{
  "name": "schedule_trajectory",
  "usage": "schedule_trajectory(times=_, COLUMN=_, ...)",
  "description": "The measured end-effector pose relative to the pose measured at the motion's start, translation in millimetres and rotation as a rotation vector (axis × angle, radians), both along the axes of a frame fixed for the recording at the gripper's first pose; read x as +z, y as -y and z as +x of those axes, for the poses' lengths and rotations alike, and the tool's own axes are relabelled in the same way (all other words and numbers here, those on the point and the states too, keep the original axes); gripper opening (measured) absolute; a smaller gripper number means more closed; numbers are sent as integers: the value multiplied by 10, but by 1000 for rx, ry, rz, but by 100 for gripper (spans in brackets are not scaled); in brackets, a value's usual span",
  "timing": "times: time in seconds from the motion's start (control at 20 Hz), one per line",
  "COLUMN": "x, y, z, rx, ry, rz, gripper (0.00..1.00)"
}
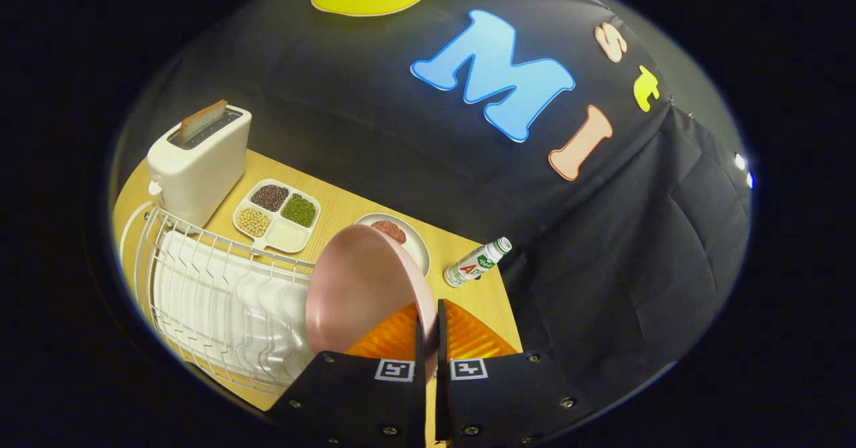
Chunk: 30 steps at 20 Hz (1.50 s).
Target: Take the plate from the dish rack, then take the spoon from the basket and place it into the plate.
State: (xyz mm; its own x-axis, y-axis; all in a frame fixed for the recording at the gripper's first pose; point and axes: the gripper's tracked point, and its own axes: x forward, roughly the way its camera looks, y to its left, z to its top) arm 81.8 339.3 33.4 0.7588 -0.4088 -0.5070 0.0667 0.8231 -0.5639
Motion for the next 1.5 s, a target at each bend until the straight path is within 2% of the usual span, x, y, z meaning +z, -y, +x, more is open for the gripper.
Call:
schedule_trajectory(times=0.15, x=153, y=193, z=-143, rx=19, ry=11, rz=124, gripper=6)
schedule_trajectory(times=0.45, x=358, y=713, z=-529, rx=20, ry=9, rz=452, gripper=5)
schedule_trajectory(times=0.75, x=232, y=1194, z=-1037, rx=-5, ry=-38, rz=729, gripper=5)
schedule_trajectory(times=0.95, x=-151, y=1365, z=-1456, rx=26, ry=-89, rz=811, gripper=5)
schedule_trajectory(times=1.25, x=-1010, y=1354, z=-1967, rx=69, ry=-203, rz=904, gripper=6)
schedule_trajectory(times=1.5, x=-1568, y=1243, z=-2127, rx=47, ry=-294, rz=1010, gripper=6)
